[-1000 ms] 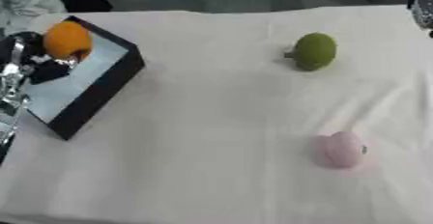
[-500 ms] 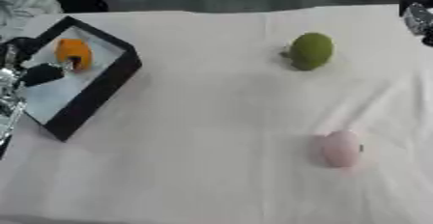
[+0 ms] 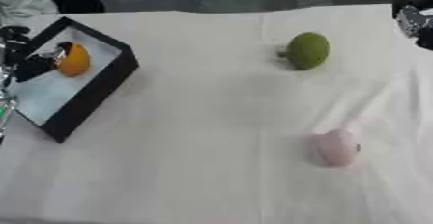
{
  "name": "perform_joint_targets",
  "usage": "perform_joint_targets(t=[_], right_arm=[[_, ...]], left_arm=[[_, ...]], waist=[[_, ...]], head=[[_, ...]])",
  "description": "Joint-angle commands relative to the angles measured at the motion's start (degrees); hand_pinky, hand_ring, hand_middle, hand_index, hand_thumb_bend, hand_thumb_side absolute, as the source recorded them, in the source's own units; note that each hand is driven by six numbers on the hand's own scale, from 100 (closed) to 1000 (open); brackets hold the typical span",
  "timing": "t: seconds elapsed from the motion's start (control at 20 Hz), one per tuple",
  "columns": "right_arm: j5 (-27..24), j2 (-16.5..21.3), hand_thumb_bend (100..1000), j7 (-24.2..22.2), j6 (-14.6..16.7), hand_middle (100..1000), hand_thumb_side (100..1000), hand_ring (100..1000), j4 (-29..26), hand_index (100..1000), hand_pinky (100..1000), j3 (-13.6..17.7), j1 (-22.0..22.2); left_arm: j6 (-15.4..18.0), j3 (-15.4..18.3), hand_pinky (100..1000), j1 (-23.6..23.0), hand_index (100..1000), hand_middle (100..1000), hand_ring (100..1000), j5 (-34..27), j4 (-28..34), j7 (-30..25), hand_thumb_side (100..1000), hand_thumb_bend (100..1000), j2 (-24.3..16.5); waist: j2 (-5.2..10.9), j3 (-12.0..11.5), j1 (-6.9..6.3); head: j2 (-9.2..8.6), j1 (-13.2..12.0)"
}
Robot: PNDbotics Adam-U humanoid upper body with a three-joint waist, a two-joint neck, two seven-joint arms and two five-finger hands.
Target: Pick up the objects with one hand, pass them to the other hand, and then place them into the box on the other side of the table.
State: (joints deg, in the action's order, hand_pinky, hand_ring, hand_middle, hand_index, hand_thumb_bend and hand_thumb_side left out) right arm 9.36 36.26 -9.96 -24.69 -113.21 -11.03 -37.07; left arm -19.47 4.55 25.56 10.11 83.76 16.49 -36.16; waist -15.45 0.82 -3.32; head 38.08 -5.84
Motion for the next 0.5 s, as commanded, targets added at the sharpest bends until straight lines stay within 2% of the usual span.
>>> perform_joint_targets(t=[0.05, 0.15, 0.3, 0.35, 0.45, 0.5], right_arm=[[0.65, 2.49, 209, -1.35, 0.1, 739, 349, 777, -1.34, 776, 813, -0.31, -0.25], [0.76, 2.86, 221, -2.51, 0.13, 743, 351, 779, -1.37, 779, 813, -1.05, 0.03], [1.37, 4.15, 237, -4.88, 0.89, 748, 348, 784, -1.38, 786, 817, -2.59, 0.05], [1.6, 4.68, 239, -5.63, 1.33, 750, 349, 786, -1.38, 789, 817, -3.03, -0.05], [1.76, 5.65, 225, -6.86, 2.24, 757, 398, 791, -1.38, 798, 820, -3.72, -0.09], [1.46, 6.09, 260, -7.48, 2.79, 774, 440, 801, -1.38, 821, 824, -4.07, 0.01]], left_arm=[[1.74, 0.4, 688, -0.44, 834, 731, 797, -1.88, 6.05, 0.46, 459, 633, 0.11], [2.98, -0.24, 691, -1.32, 848, 744, 805, -3.04, 8.68, 0.26, 496, 673, 1.39], [5.46, -1.47, 699, -2.5, 857, 757, 818, -5.47, 11.6, -0.44, 598, 652, 3.15], [6.33, -1.73, 700, -2.81, 857, 758, 819, -6.17, 12.39, -0.51, 607, 648, 3.81], [7.98, -2.06, 702, -3.26, 856, 761, 823, -7.27, 13.89, -0.31, 644, 620, 5.14], [8.64, -2.23, 701, -3.44, 851, 760, 823, -7.69, 14.53, -0.12, 657, 604, 5.68]], waist=[[1.15, -0.01, 0.62], [1.07, 0.01, 0.67], [0.97, 0.03, 0.73], [0.92, 0.06, 0.76], [0.82, 0.11, 0.83], [0.77, 0.13, 0.86]], head=[[-0.9, 1.21], [-1.09, 1.95], [-1.2, 2.97], [-1.25, 3.19], [-1.29, 3.65], [-1.32, 3.87]])
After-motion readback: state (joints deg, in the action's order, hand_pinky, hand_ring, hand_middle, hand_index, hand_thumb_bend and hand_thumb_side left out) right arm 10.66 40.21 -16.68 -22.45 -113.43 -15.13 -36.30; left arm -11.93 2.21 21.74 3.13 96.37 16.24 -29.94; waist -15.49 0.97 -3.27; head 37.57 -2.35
